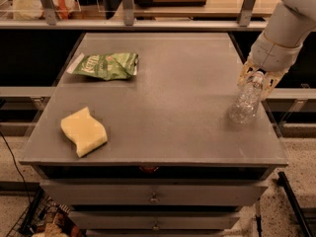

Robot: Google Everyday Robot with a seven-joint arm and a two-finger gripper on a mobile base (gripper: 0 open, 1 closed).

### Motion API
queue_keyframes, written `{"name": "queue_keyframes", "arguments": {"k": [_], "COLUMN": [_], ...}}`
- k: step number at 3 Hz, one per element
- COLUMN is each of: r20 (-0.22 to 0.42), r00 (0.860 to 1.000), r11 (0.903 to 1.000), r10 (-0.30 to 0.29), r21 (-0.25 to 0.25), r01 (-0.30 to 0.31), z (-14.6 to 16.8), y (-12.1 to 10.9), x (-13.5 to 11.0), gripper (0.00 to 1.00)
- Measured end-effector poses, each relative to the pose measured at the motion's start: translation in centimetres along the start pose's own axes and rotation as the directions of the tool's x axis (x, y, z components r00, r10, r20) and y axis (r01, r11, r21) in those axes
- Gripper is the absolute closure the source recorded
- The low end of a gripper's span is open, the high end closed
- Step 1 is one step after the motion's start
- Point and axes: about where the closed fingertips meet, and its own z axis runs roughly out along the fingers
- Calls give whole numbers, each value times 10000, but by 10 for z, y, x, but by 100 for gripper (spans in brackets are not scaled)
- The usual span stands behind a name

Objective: Move water bottle near green jalapeno chip bag

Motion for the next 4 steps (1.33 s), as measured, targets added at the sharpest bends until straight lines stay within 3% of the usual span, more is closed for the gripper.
{"name": "queue_keyframes", "arguments": {"k": [1,3,4], "r20": [-383,-1567,-1682], "r00": [9992,9869,9850], "r11": [9998,9921,9899], "r10": [-123,-378,-377], "r21": [177,1122,1284], "r01": [130,558,599], "z": [-18,-85,-87], "y": [-9,-39,-44], "x": [2,8,10], "gripper": [100,100,100]}}
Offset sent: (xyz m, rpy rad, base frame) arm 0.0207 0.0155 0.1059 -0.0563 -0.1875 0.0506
